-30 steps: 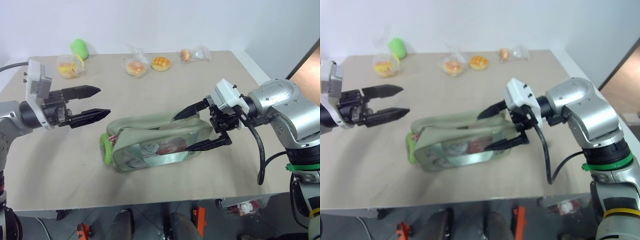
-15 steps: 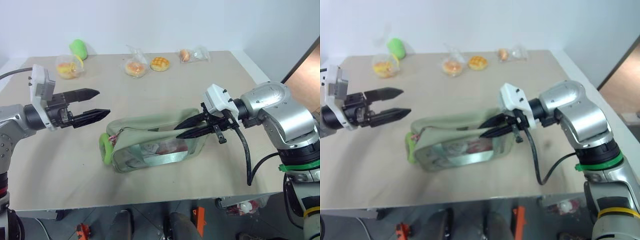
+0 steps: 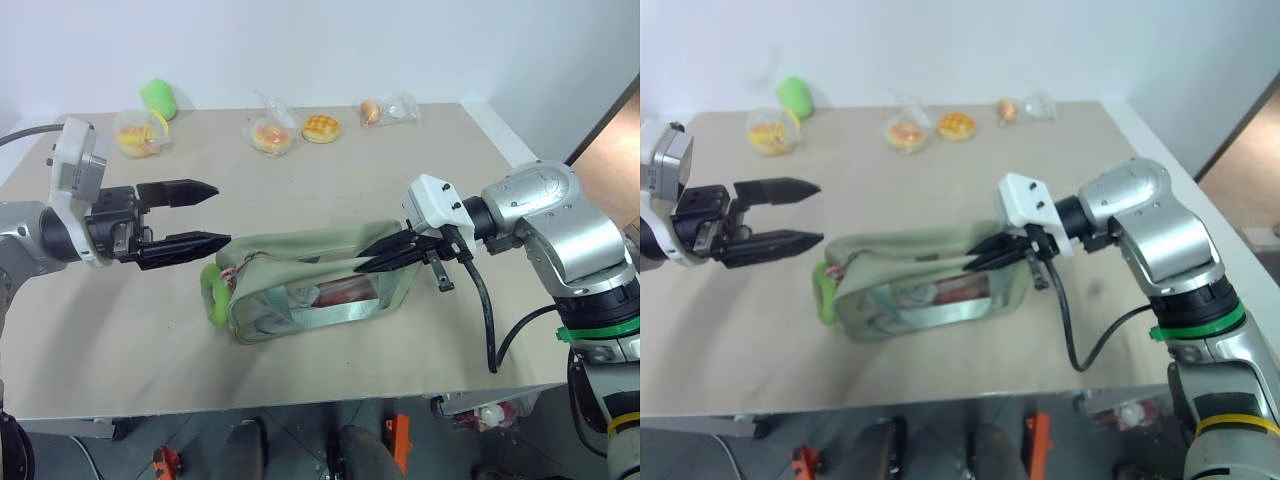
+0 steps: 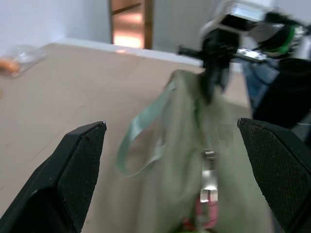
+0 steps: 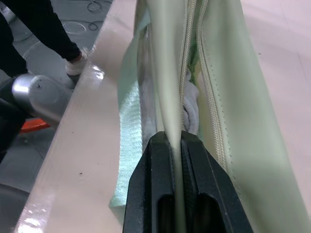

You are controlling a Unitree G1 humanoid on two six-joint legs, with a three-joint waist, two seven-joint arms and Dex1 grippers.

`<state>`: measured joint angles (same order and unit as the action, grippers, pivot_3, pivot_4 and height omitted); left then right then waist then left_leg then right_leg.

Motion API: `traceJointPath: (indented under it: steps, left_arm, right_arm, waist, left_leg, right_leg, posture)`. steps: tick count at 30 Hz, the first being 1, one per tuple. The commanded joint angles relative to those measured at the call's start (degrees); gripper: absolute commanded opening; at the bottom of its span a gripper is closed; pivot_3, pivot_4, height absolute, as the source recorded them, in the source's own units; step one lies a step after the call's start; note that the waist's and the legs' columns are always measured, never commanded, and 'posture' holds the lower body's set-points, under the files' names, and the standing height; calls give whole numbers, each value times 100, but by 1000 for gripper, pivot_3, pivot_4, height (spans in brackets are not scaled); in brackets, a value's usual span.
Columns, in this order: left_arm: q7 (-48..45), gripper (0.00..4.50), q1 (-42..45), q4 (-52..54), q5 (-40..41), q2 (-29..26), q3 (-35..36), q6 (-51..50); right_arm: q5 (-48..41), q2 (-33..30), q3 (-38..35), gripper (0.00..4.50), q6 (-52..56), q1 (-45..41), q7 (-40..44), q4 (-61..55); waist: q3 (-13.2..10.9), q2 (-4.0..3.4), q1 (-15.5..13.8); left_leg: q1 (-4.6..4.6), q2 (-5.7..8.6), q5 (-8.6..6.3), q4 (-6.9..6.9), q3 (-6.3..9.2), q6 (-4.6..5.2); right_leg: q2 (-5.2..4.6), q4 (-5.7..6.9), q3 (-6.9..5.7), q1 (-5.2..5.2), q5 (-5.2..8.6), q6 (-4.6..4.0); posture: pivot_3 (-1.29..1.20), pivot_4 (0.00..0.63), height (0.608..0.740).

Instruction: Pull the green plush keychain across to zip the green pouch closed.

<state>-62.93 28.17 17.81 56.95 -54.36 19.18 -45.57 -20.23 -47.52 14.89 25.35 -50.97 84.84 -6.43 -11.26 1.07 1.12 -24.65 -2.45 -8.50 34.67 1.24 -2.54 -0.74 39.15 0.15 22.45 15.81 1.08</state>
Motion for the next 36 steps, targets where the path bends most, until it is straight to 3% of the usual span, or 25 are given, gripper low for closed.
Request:
traceJointPath:
  steps: [1, 8, 18, 36]
  left_arm:
    - [56, 4500, 186, 189, 341, -104, 218, -105]
    - [357, 4500, 420, 257, 974, -82, 415, -291]
    - [481, 4500, 147, -10, 883, 25, 520, -175]
    - [764, 4500, 217, -933, 1050, 209, 909, -203]
  right_arm:
    - [363, -75, 9, 37, -132, -199, -83, 288]
    - [825, 333, -1, 37, -344, -903, -536, 1278]
    - [1047, 720, -161, 37, -794, -2100, -483, 2579]
    - [931, 941, -149, 37, -724, -1600, -296, 2035]
  waist:
    - [0, 0, 0]
    - [-3, 5, 10]
    - [-4, 6, 12]
    - [-4, 7, 12]
  left_leg:
    - [0, 0, 0, 1, -3, 0]
    - [0, -12, 1, 19, -15, 0]
    - [-46, -33, 1, 14, -40, 0]
    - [-45, -45, 0, 7, -66, 0]
  right_leg:
    - [0, 0, 4, 0, -2, 3]
    - [13, 0, 14, 3, -18, -3]
    - [48, 3, 59, 78, -35, -10]
    - [56, 4, 83, 91, -48, -14]
  posture:
    - [0, 150, 740]
    - [0, 150, 740]
    - [0, 150, 740]
    - [0, 150, 740]
